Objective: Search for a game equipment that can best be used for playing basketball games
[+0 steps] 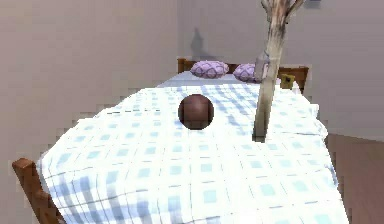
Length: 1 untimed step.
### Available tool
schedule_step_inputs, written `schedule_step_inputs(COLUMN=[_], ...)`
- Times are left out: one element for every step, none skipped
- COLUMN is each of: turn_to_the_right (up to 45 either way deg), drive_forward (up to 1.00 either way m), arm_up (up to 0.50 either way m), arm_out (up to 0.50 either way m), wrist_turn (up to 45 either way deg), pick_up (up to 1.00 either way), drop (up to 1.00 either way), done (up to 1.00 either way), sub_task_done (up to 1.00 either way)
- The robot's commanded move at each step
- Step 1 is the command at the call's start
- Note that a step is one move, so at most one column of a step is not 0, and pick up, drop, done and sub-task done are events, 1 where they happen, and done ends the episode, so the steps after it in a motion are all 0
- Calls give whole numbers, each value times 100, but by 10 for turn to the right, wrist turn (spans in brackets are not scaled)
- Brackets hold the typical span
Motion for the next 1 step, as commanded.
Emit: schedule_step_inputs(turn_to_the_right=[0], drive_forward=[0], arm_up=[0], arm_out=[0], wrist_turn=[0], pick_up=[0], drop=[0], done=[100], sub_task_done=[0])
